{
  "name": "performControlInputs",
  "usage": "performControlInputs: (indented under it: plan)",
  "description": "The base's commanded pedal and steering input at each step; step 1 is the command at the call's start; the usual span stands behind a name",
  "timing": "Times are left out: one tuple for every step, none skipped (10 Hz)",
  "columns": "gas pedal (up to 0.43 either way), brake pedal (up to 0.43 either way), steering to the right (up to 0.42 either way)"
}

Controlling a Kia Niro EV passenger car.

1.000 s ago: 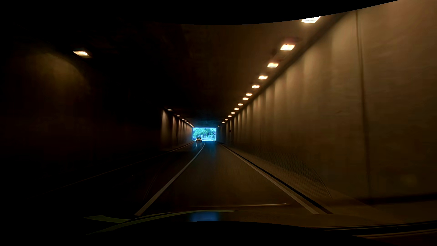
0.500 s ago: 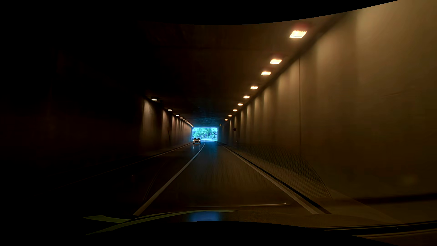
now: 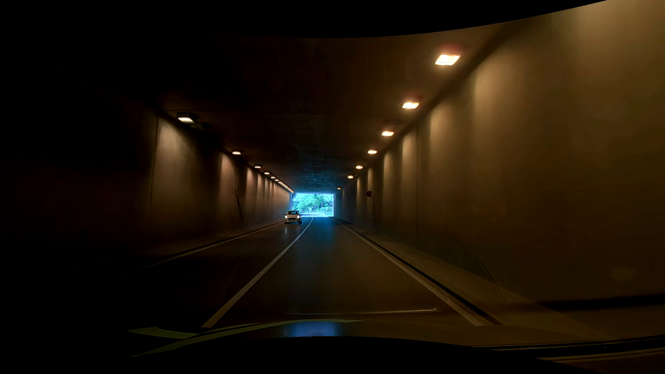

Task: Follow the waypoints while adhering to traffic rules and regulations

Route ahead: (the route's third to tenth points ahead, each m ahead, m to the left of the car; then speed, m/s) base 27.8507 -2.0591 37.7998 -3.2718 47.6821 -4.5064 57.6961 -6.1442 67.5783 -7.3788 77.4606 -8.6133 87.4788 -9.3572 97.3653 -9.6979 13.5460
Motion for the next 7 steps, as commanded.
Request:
performControlInputs:
  plan:
    - [0.059, 0.0, -0.007]
    - [0.059, 0.0, -0.007]
    - [0.059, 0.0, -0.007]
    - [0.059, 0.0, -0.007]
    - [0.059, 0.0, -0.007]
    - [0.059, 0.0, -0.007]
    - [0.059, 0.0, -0.007]
